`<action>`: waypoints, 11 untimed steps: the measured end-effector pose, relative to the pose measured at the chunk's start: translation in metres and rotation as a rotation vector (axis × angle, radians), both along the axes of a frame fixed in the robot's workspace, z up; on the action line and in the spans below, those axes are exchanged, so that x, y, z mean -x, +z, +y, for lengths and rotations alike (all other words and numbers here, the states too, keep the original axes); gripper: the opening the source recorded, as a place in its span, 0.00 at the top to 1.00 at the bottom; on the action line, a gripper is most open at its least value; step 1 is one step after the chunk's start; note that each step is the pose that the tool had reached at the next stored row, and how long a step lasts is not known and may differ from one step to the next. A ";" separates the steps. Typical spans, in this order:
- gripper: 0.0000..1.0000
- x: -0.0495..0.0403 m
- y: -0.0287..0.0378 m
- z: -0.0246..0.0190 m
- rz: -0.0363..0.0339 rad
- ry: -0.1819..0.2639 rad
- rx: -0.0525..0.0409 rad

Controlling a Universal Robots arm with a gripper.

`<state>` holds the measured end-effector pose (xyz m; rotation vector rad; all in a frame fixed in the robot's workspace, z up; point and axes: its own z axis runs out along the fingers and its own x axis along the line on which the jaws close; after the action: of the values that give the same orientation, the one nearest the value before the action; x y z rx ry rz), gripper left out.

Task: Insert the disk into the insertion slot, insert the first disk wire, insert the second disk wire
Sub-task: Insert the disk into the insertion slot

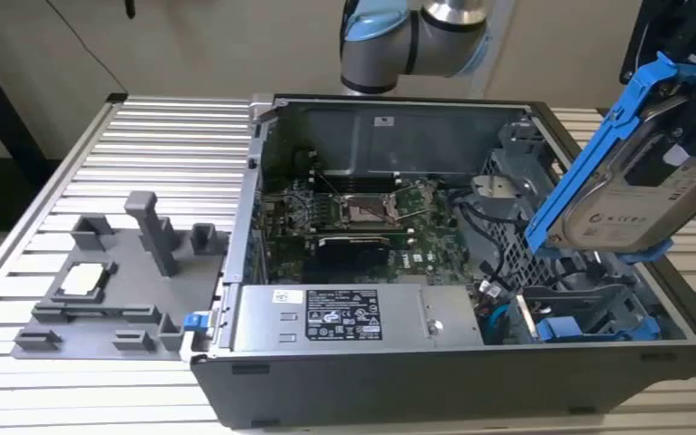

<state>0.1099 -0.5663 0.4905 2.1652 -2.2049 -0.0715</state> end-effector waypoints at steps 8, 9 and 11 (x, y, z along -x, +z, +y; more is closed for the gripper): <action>0.67 -0.0001 -0.0029 0.0000 -0.0196 0.000 0.0013; 0.67 0.0000 -0.0038 0.0000 -0.0237 0.000 0.0017; 0.67 -0.0001 -0.0058 -0.0004 -0.0290 0.000 0.0025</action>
<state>0.1099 -0.5666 0.4848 2.1788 -2.2188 -0.0375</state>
